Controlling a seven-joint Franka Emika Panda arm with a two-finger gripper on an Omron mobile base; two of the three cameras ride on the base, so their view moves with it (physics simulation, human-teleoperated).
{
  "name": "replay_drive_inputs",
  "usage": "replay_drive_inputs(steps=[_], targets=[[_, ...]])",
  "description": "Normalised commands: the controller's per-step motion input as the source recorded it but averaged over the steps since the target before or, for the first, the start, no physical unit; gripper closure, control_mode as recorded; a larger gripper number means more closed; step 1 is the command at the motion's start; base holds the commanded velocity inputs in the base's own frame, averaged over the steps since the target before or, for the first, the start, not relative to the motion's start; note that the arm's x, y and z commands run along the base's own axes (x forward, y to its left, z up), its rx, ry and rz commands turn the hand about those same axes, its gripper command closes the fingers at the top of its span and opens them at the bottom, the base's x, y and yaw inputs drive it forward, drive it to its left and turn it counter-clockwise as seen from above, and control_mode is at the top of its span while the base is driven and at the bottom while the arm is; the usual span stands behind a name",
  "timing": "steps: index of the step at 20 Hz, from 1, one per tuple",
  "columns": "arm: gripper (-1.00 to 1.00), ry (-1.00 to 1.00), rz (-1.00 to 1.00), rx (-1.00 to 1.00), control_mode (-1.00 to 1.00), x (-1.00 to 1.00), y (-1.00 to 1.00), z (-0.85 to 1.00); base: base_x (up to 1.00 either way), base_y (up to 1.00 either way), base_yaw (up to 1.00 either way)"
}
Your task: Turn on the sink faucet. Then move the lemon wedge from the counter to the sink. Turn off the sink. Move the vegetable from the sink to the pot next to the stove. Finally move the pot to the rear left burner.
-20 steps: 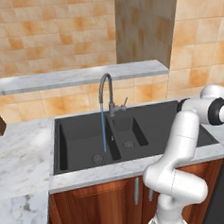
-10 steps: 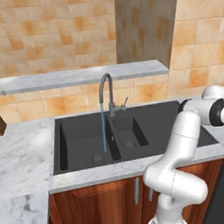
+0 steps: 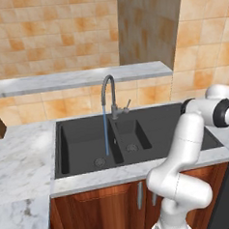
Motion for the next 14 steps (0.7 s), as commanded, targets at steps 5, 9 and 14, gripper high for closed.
replay_drive_inputs(steps=[5,9,14], targets=[[1.0,0.0,0.11,0.0,-1.0,0.0,0.45,0.42,0.0,0.0,0.0],[1.0,0.0,0.21,0.0,-1.0,0.0,0.72,0.26,0.0,0.0,0.0],[1.0,0.0,0.25,0.0,-1.0,0.03,0.88,0.19,0.0,0.0,0.0]])
